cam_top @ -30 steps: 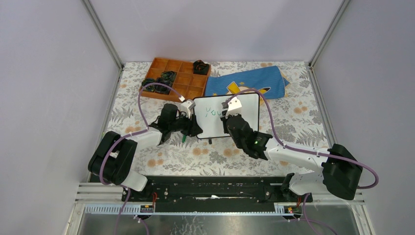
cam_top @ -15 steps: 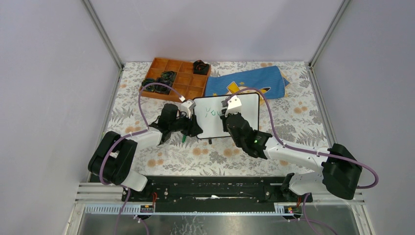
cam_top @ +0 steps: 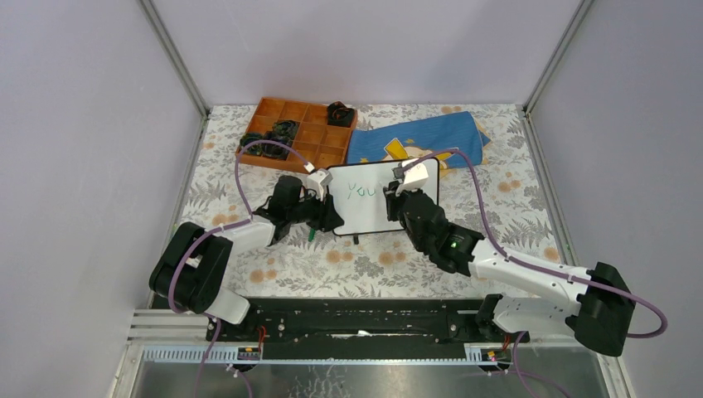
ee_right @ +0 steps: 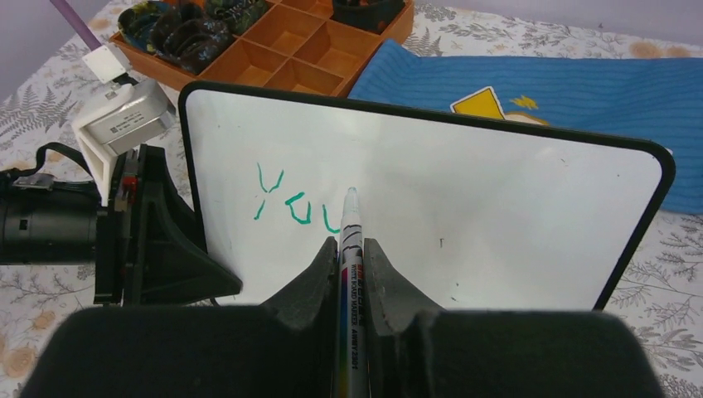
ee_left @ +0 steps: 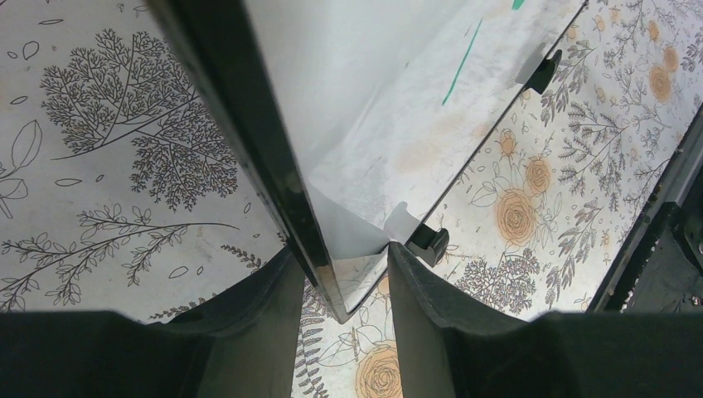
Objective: Write a sentence on the whiteboard
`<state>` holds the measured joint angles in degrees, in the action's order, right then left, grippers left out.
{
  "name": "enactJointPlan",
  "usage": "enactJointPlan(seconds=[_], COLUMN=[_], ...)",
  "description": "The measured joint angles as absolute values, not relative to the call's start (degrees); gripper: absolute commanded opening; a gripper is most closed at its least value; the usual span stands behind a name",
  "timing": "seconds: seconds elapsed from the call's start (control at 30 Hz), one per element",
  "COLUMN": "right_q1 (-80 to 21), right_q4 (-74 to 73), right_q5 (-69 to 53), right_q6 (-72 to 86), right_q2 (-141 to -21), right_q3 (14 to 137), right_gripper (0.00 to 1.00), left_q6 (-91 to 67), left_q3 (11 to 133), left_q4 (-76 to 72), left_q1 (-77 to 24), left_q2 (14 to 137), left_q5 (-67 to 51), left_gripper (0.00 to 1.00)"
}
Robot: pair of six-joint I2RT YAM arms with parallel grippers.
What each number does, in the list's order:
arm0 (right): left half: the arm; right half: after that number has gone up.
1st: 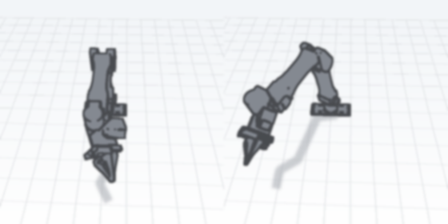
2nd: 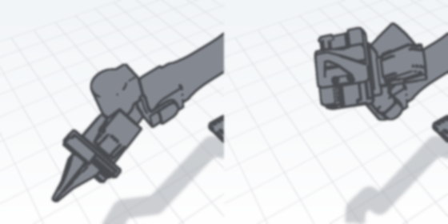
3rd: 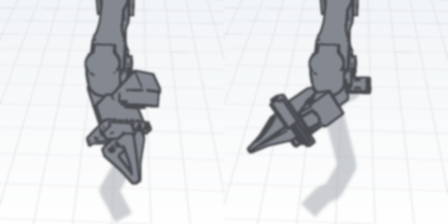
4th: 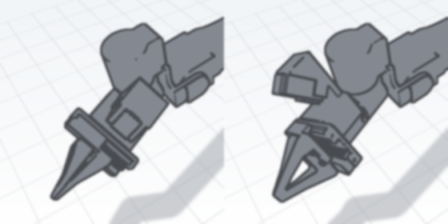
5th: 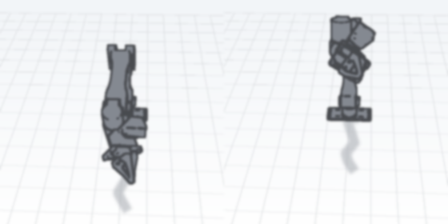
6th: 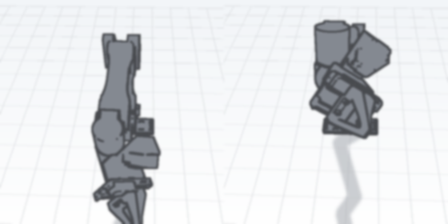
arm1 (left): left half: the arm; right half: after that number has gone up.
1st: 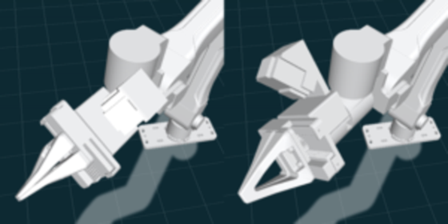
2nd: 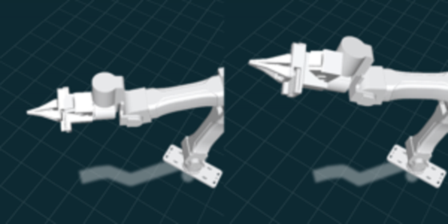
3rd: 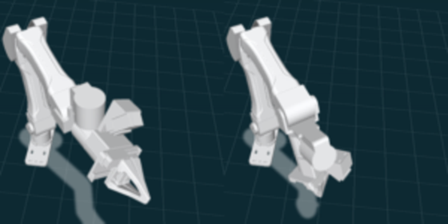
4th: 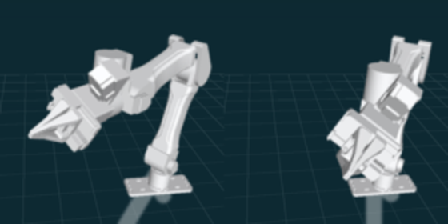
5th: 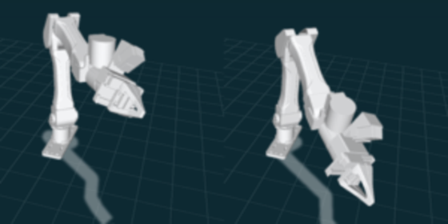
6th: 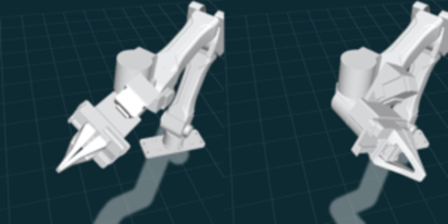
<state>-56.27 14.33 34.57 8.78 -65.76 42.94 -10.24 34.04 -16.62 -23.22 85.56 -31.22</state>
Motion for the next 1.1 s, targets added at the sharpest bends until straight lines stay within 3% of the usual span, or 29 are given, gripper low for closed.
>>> enactJointPlan(seconds=[1.1], right_q1=[-53.56], right_q4=[13.04], right_q5=[39.66], right_q6=[11.03], right_q2=[-69.69], right_q3=[42.33], right_gripper=[0.00], left_q6=[-10.09], left_q3=[34.04], left_q4=[-16.49], left_q1=[-23.22], left_q2=[85.56], left_q5=[-30.96], left_gripper=[0.48])
